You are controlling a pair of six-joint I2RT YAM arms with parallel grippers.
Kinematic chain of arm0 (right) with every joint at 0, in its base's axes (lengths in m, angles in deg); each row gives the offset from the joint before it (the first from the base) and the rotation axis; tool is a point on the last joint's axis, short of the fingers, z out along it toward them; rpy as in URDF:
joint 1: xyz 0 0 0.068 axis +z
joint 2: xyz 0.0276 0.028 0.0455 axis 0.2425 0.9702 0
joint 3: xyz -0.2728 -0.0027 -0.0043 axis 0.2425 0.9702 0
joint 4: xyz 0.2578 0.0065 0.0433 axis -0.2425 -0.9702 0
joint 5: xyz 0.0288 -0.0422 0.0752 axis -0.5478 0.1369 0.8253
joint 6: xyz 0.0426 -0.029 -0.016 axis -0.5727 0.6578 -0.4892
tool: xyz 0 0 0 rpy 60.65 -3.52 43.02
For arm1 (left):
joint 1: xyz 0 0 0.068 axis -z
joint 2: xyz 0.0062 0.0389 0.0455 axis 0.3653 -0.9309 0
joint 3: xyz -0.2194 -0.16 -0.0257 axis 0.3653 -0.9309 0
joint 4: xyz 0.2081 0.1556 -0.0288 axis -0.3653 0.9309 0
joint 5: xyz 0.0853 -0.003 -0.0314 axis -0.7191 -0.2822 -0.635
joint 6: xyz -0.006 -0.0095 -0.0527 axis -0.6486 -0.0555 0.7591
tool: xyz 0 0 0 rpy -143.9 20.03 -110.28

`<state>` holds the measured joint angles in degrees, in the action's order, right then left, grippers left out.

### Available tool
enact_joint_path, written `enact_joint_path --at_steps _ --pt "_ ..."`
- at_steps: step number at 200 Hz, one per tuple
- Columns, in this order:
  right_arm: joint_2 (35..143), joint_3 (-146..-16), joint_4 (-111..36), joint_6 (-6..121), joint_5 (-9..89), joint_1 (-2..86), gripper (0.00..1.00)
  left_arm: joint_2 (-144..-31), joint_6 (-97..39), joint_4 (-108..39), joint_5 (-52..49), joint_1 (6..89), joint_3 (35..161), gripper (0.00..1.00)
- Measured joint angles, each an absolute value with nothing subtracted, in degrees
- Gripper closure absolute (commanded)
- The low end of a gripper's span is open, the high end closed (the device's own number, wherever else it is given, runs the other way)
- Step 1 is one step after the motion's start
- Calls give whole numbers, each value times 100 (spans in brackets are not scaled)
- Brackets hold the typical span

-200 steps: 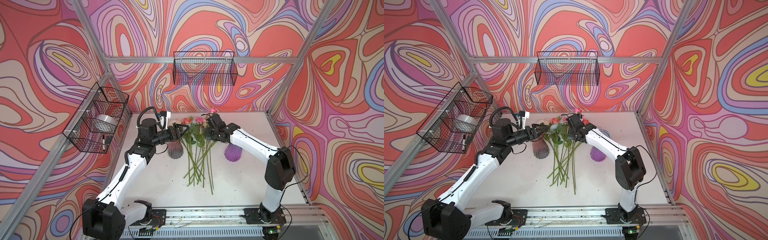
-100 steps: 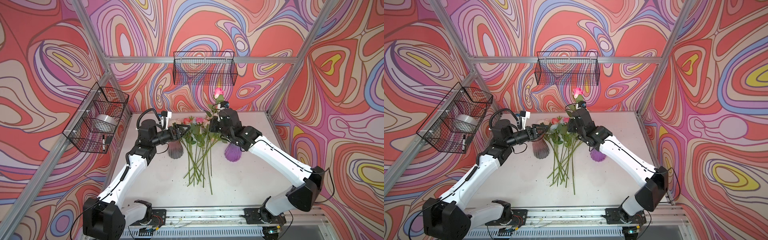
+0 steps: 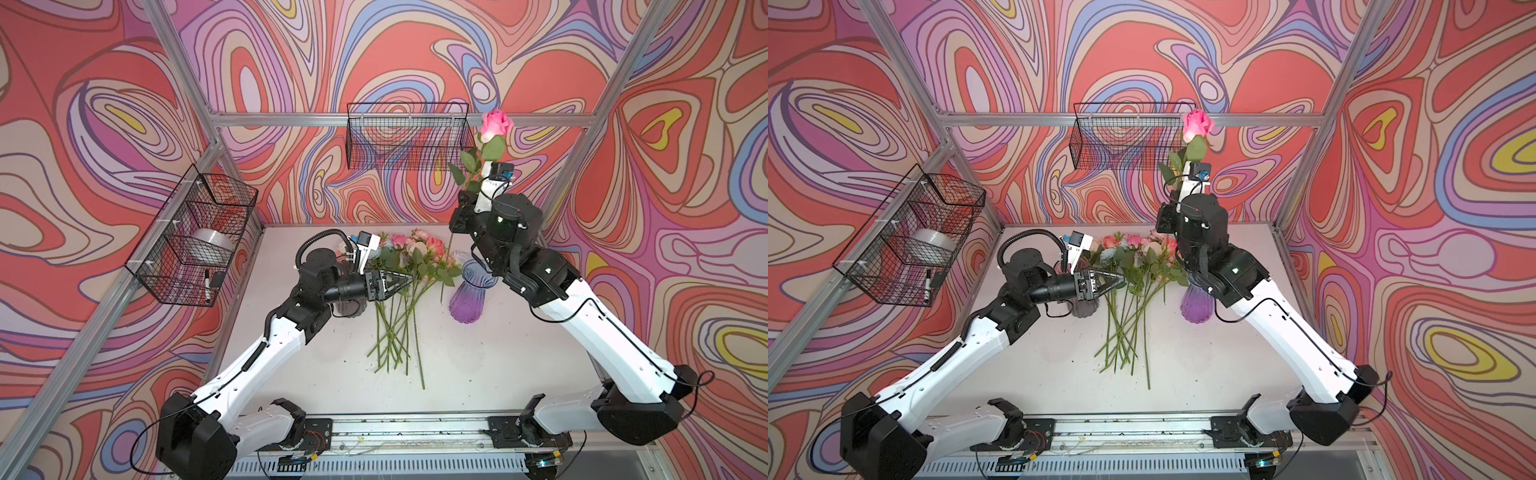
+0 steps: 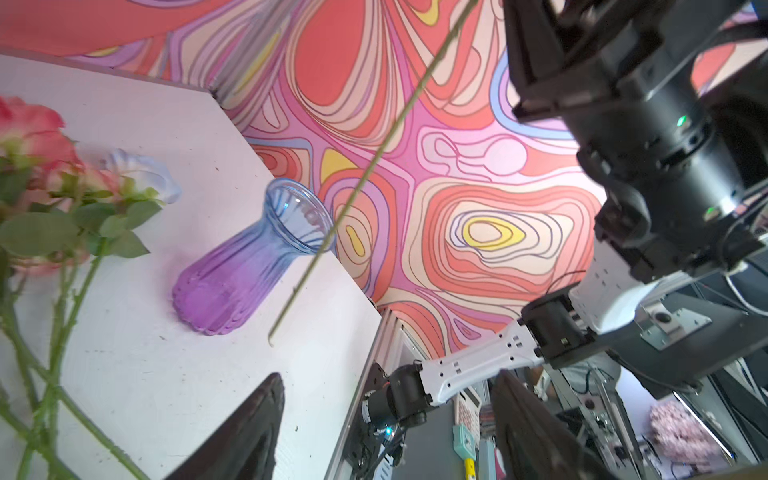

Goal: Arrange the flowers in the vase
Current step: 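Carry the pink rose over the purple vase and lower its stem inside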

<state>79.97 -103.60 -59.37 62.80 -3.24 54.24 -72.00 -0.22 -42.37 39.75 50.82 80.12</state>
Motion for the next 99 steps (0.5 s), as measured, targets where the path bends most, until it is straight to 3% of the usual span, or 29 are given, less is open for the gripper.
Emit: enact_joint_path --at_steps 50,99 --pt "8025 -10898 -5422 7180 -997 4908 100 -7102 -263 -4088 3986 5285 8012 20" --pt "7984 -10860 -5468 7183 -1054 4292 100 -7080 -361 -3979 3982 5285 8012 20"
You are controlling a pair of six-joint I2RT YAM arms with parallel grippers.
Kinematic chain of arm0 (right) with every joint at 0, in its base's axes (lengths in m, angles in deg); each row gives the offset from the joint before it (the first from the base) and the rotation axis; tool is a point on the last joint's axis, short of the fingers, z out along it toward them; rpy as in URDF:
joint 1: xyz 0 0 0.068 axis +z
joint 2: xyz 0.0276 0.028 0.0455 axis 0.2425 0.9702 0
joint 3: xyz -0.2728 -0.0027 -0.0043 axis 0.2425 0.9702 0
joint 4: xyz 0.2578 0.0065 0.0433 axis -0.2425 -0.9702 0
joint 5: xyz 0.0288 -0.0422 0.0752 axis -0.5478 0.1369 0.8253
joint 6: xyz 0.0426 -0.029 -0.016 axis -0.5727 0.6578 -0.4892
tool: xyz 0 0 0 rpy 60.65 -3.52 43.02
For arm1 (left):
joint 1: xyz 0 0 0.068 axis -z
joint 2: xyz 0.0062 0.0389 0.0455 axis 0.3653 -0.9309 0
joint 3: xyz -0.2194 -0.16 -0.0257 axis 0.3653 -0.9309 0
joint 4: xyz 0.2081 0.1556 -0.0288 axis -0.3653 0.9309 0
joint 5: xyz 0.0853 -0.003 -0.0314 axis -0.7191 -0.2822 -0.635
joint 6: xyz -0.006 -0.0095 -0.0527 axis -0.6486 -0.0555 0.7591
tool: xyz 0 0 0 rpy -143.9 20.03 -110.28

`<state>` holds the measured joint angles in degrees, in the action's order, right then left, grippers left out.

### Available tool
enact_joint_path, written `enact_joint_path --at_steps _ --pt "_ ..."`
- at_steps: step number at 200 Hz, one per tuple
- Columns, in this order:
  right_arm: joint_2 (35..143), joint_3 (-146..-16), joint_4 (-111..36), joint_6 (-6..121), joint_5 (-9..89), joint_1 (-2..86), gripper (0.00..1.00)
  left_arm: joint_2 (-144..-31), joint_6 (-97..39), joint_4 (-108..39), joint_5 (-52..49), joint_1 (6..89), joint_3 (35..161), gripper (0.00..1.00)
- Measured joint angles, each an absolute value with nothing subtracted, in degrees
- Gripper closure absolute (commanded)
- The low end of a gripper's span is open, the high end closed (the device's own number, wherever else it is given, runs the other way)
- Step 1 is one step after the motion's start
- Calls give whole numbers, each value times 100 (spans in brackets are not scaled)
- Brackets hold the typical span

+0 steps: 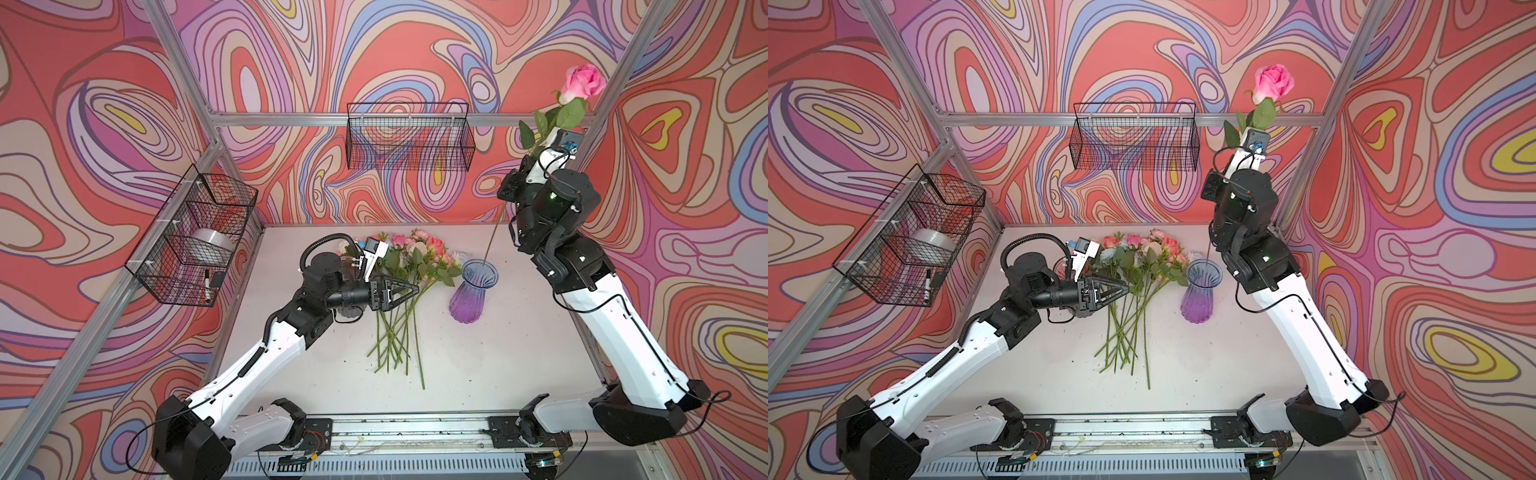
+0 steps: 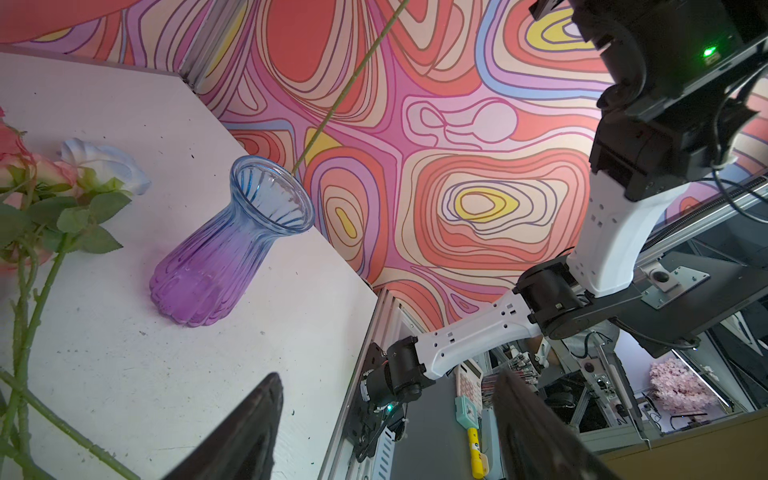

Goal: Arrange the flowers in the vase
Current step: 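Carry the pink rose over the purple vase and lower its stem inside, then release the rose and return the right gripper to the bundle while the left holds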

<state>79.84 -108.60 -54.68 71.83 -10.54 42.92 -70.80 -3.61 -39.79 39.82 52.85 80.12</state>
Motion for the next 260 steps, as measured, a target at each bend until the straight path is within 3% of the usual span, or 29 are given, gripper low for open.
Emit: enact_joint_path --at_steps 86,105,130,153,260 --pt "7378 -8106 -5859 6120 -862 4218 100 -7080 -446 -3894 3919 5289 8014 20" --pt "7326 -7750 -5979 5878 -748 4218 94 -7082 -486 -3872 3897 5289 8012 19" --pt "7295 -7669 -6042 5701 -691 4218 90 -7093 -488 -3854 3897 5300 8014 19" --pt "7157 -7626 -6049 5618 -667 4218 76 -7141 -490 -3850 3895 5307 8014 19" --pt "6858 -8089 -6582 5532 -97 4226 70 -7214 -691 -3568 3709 5337 8018 21"
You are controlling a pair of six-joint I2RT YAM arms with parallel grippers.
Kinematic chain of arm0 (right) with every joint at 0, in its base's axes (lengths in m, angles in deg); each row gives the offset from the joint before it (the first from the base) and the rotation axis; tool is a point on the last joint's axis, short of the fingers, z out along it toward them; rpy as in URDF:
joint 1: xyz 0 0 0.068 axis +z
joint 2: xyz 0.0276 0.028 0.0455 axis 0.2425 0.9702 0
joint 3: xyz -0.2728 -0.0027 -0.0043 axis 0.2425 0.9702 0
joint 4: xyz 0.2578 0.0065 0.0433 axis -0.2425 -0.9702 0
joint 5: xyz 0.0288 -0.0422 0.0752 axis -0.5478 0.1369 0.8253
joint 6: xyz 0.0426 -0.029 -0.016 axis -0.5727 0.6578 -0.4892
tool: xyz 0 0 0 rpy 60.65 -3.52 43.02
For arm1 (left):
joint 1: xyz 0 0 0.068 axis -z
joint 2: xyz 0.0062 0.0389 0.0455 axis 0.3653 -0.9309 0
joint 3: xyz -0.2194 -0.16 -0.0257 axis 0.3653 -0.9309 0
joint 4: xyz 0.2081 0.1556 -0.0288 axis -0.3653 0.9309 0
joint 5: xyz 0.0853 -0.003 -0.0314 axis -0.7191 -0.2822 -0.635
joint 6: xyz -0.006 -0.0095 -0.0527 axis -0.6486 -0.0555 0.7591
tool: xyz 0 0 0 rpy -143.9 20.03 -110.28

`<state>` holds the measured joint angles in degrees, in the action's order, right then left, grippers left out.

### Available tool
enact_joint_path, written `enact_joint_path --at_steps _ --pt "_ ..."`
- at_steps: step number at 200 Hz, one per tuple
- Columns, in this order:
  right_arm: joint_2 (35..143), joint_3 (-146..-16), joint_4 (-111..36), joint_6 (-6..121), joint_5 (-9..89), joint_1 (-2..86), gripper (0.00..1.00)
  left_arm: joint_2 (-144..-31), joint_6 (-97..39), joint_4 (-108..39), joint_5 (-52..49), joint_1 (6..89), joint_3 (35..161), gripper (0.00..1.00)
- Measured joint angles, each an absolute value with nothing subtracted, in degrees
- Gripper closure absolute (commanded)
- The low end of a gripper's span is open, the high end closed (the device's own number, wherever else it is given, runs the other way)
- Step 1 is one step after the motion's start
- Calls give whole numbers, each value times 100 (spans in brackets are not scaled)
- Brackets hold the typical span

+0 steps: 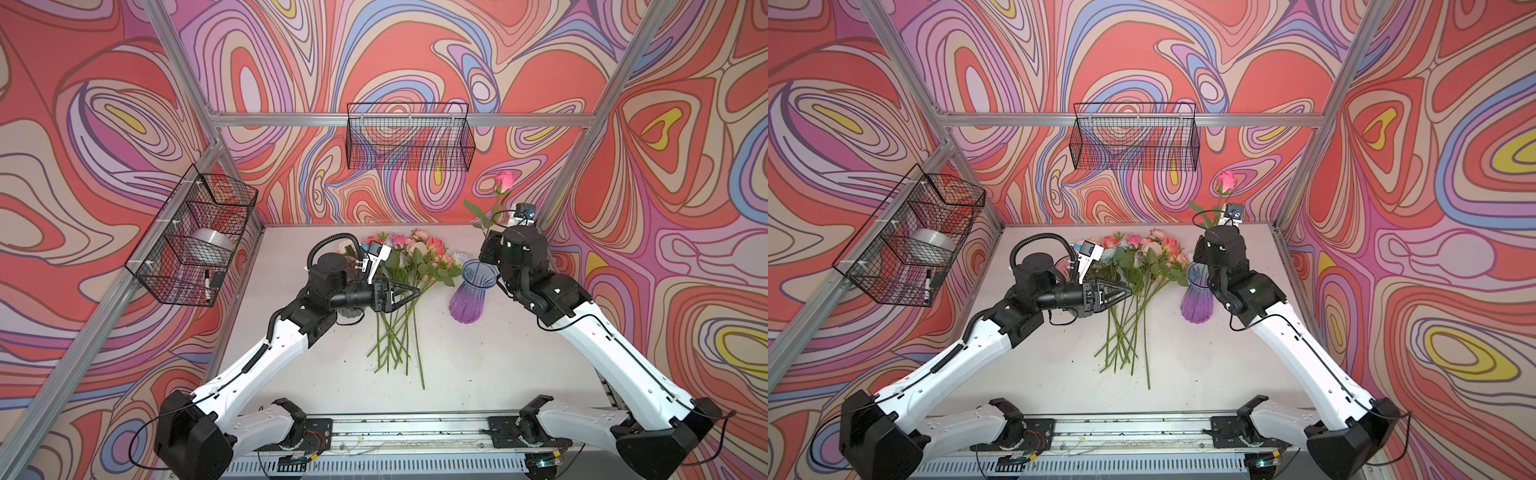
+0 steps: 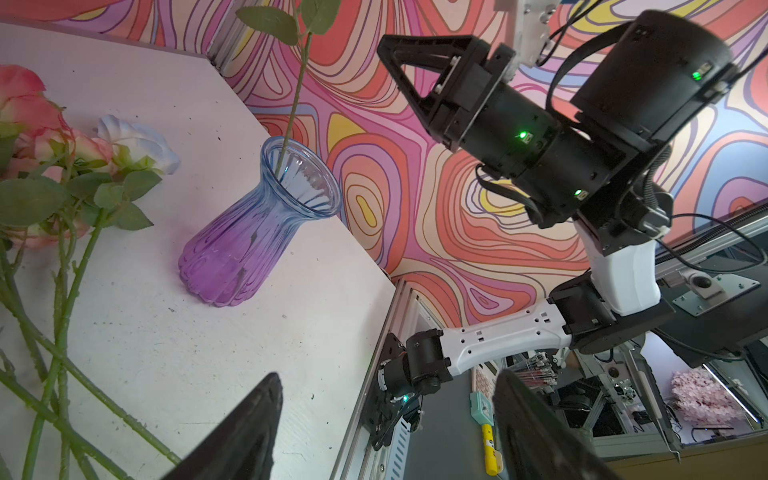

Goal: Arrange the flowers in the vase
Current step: 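Release the rose and return the right gripper to the bundle while the left holds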

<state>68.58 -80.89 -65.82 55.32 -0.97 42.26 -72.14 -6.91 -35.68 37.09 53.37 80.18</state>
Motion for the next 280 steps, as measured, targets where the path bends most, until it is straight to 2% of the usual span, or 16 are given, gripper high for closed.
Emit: enact_joint_path --at_steps 24,57,89,119,143,208,280 --pt "6862 -8559 -6810 5524 155 4401 73 -7198 -864 -3374 3479 5337 8064 22" --pt "7531 -9455 -7227 5489 96 5461 78 -6870 -1218 -2908 2636 5337 8077 22" --pt "8478 -9507 -7430 5180 190 5925 82 -6206 -1414 -2681 1211 5335 8020 23" --pt "9247 -9256 -7651 4815 408 5927 78 -5843 -1423 -2296 -429 5232 8001 23" --pt "9859 -9243 -7684 4691 496 5925 76 -5810 -1303 -2058 -1165 4948 7968 23" --pt "11680 -9427 -7699 4544 1009 5466 76 -5775 -1014 -1933 -1325 4428 7867 27" --pt "11892 -9407 -7426 4544 1388 5122 82 -5963 -888 -1933 -872 4290 7867 28"
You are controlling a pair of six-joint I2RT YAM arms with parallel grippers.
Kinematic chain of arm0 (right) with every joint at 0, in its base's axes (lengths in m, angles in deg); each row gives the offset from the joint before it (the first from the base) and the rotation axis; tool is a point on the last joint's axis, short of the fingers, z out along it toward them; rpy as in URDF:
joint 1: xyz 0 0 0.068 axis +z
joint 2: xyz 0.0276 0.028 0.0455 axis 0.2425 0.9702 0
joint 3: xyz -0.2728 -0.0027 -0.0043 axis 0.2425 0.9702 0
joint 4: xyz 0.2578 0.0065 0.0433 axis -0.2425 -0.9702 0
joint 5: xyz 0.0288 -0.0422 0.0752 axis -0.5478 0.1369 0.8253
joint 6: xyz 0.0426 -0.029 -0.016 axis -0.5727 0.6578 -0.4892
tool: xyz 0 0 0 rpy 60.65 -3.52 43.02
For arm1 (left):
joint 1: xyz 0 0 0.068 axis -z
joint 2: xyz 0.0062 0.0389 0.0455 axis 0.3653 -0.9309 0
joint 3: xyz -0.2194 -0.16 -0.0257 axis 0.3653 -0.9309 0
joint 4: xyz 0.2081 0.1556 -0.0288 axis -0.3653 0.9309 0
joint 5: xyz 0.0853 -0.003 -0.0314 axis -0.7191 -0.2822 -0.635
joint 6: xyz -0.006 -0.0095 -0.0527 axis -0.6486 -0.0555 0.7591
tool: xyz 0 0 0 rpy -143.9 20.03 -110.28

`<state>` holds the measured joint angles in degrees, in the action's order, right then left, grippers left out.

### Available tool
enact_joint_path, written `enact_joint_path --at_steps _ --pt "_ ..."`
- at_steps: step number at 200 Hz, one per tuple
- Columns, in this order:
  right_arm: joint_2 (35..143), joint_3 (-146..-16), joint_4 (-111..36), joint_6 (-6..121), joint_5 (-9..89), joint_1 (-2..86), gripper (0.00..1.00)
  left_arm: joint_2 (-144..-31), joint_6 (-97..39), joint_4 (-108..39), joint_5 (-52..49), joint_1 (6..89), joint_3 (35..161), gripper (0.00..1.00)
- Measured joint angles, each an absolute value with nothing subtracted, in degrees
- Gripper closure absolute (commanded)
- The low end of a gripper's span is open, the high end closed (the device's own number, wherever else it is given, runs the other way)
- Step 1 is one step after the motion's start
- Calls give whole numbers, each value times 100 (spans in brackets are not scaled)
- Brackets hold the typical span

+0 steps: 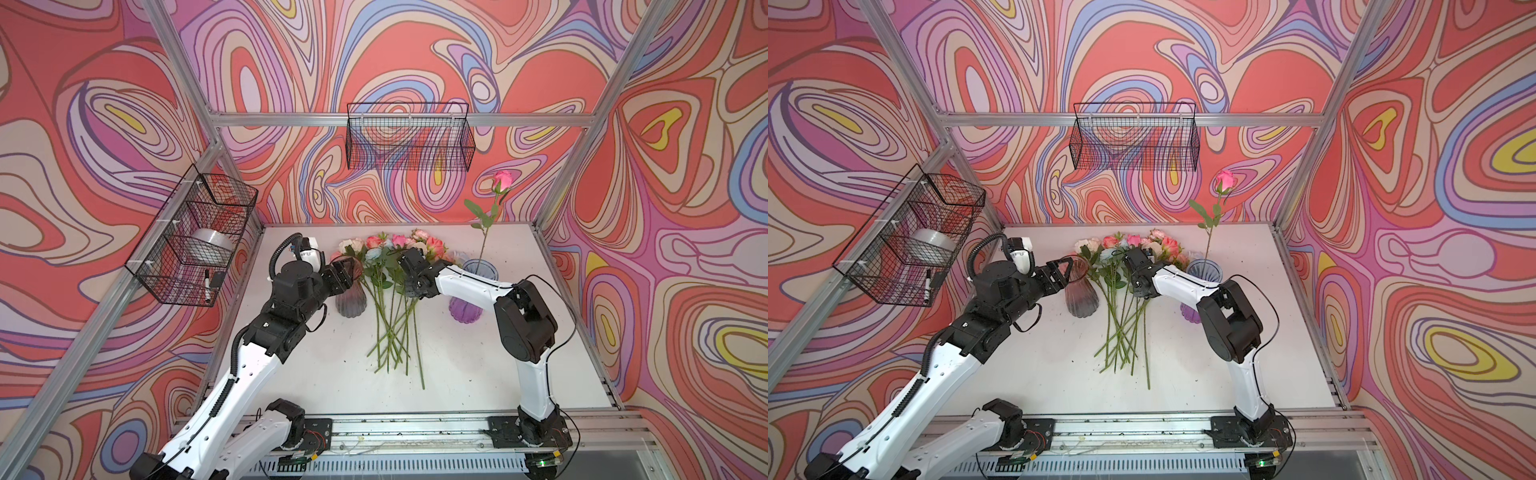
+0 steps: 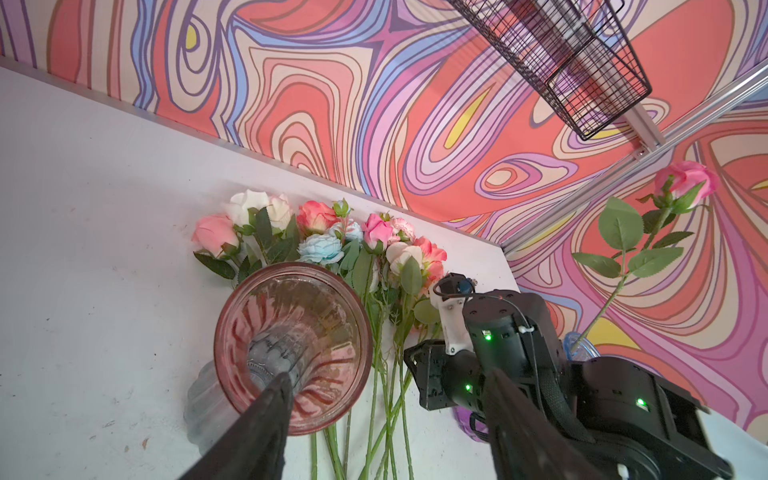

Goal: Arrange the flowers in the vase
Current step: 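Release the rose and return the right gripper to the bundle while the left holds, then close the right gripper on a white rose stem and lift it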

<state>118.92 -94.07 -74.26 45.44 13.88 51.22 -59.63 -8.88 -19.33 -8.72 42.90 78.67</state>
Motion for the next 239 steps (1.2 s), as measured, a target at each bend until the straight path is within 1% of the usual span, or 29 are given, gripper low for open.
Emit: enact_joint_path --at_steps 15,40,89,137,145,157,171,205,239 --pt "11872 -9396 -7402 4542 1409 5122 82 -5983 -866 -1935 -787 4247 7867 28" --pt "11776 -9352 -7341 4509 1501 5122 77 -5985 -816 -1935 -658 4168 7867 28" --pt "11830 -9396 -7290 4481 1637 5122 77 -5998 -781 -1935 -553 4120 7867 28" --pt "12132 -9558 -7301 4455 1755 5111 84 -6016 -781 -1935 -455 4107 7867 28" --pt "12167 -9564 -7297 4453 1779 5107 87 -6016 -781 -1935 -444 4094 7867 28" --pt "12176 -9569 -7319 4468 1812 5096 94 -6016 -781 -1935 -437 4080 7867 28" --pt "12176 -9634 -7384 4429 1860 5081 100 -6016 -783 -1938 -422 4070 7867 28" --pt "12042 -9798 -7620 4297 1927 5046 100 -6016 -796 -1970 -315 4054 7867 28" --pt "11529 -10176 -8241 4138 1871 5048 100 -6011 -853 -2215 -31 4056 7861 27"
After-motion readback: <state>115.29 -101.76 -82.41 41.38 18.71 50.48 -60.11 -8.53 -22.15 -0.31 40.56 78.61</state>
